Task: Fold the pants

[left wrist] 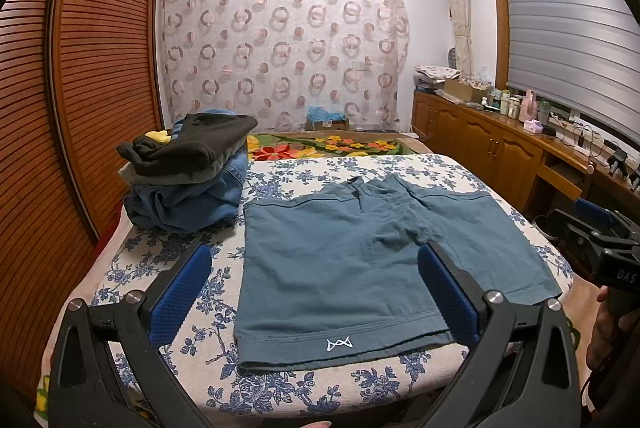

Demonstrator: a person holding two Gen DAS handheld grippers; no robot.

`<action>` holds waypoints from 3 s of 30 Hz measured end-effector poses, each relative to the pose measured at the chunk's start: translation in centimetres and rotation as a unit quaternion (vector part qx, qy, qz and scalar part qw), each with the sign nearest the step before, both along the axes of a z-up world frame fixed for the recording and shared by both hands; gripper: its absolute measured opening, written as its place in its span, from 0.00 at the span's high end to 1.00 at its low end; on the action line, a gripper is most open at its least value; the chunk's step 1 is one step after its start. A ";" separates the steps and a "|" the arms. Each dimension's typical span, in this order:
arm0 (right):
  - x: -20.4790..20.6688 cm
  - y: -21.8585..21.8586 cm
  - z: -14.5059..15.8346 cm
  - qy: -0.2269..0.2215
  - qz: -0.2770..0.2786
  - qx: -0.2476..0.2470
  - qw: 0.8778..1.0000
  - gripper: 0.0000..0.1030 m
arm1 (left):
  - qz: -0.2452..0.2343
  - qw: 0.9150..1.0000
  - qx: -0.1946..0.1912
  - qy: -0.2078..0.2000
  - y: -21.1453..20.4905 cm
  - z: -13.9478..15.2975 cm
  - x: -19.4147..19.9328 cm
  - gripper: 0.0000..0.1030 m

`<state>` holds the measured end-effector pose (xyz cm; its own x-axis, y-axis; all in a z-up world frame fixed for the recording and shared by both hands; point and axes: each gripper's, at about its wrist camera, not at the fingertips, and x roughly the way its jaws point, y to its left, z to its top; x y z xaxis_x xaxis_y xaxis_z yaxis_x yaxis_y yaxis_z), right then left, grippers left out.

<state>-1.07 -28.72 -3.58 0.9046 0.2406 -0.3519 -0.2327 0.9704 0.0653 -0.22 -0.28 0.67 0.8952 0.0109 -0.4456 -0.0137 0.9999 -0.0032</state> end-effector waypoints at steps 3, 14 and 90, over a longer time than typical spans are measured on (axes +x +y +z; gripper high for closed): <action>0.0 0.0 0.0 0.000 0.000 0.001 1.000 0.00 | -0.001 1.000 -0.001 0.000 0.0 0.0 0.0 0.00; -0.1 0.0 0.0 -0.003 0.000 0.001 1.000 0.00 | -0.002 1.000 -0.001 -0.004 -1.0 1.0 -0.9 0.00; 3.6 0.1 -2.2 0.113 0.064 -0.075 0.989 0.01 | -0.026 0.979 -0.111 0.169 7.0 -8.8 0.5 0.59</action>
<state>2.54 -28.62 -5.76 0.7644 0.2774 -0.5820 -0.3497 0.9368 -0.0128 0.29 6.76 -8.14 0.6928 -0.1615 -0.7028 -0.0005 0.9745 -0.2244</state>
